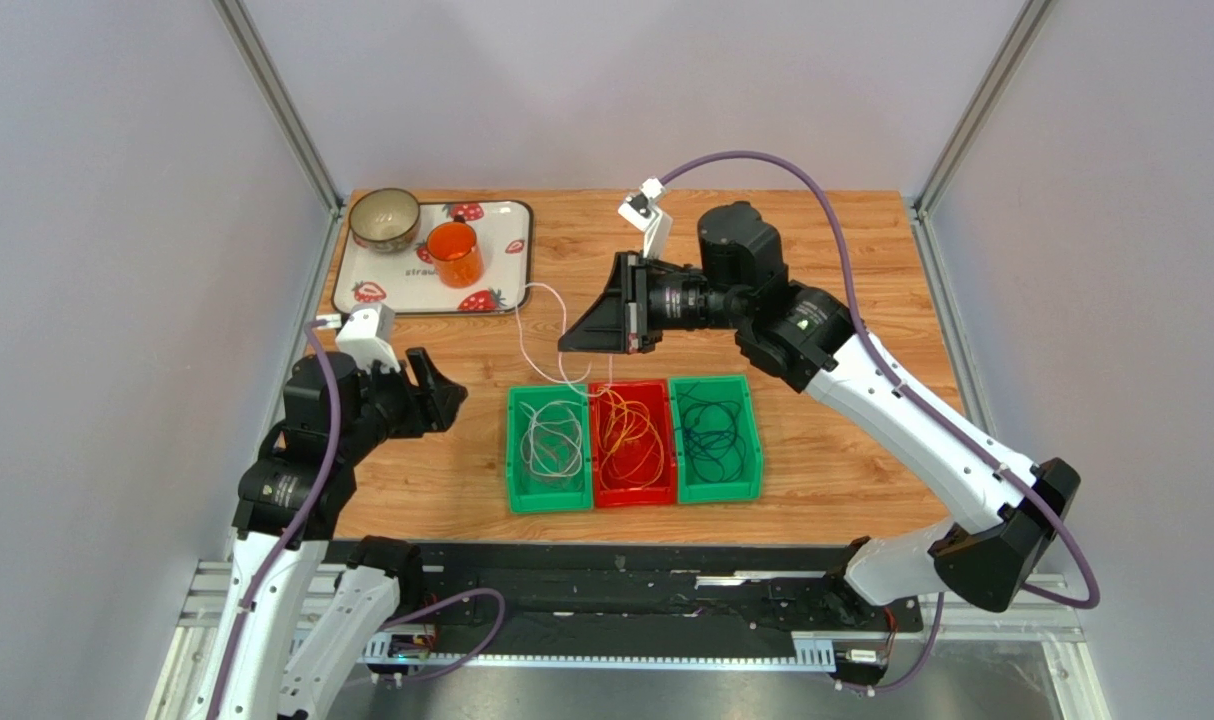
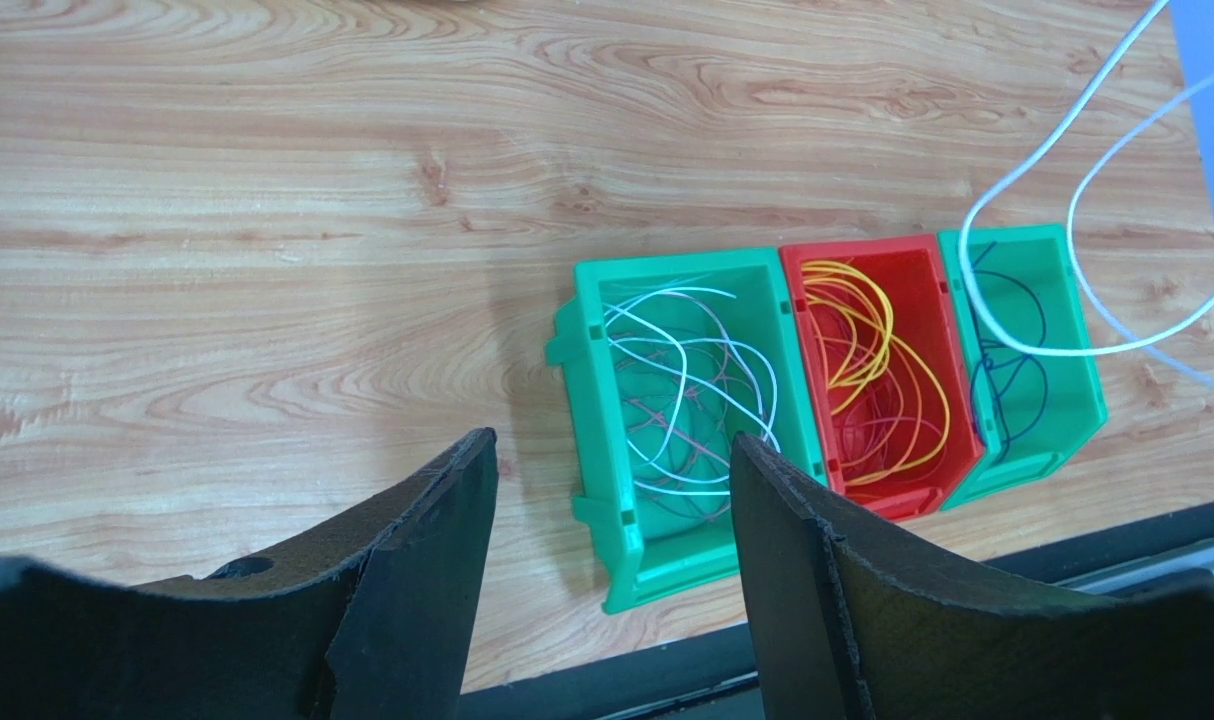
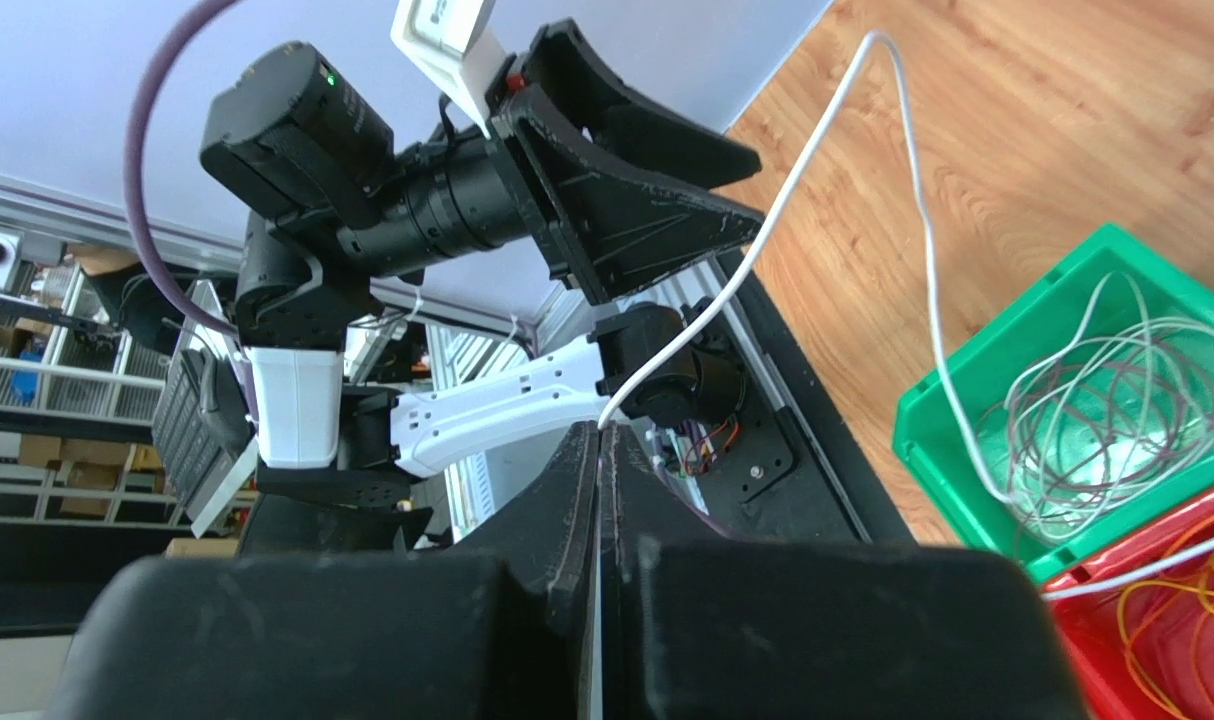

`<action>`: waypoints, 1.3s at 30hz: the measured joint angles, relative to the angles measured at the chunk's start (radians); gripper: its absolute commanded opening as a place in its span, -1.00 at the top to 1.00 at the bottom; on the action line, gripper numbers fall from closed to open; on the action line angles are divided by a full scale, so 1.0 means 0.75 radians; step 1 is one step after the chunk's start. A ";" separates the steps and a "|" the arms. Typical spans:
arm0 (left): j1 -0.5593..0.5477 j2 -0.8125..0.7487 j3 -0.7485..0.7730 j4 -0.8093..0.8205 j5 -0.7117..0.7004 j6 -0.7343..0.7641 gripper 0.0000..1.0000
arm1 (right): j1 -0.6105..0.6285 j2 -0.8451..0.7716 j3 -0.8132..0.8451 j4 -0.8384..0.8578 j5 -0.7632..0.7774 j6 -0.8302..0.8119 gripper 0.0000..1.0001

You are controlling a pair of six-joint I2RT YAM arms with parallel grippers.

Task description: Untangle the cables

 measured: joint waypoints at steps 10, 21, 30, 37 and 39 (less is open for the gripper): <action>0.000 -0.005 -0.001 0.001 0.006 0.000 -0.33 | 0.114 0.005 -0.090 0.092 0.038 0.072 1.00; 0.000 -0.026 -0.009 0.001 0.010 -0.001 -0.33 | 0.167 0.137 -0.293 0.290 0.054 0.234 1.00; 0.000 -0.027 -0.012 0.001 0.010 -0.003 -0.33 | 0.167 0.172 -0.383 0.238 0.200 0.244 1.00; 0.000 -0.019 -0.014 0.001 0.014 -0.003 -0.32 | 0.167 0.244 -0.384 0.174 0.273 0.240 1.00; 0.000 -0.006 -0.013 0.001 0.018 -0.003 -0.32 | 0.167 0.264 -0.395 0.160 0.298 0.240 1.00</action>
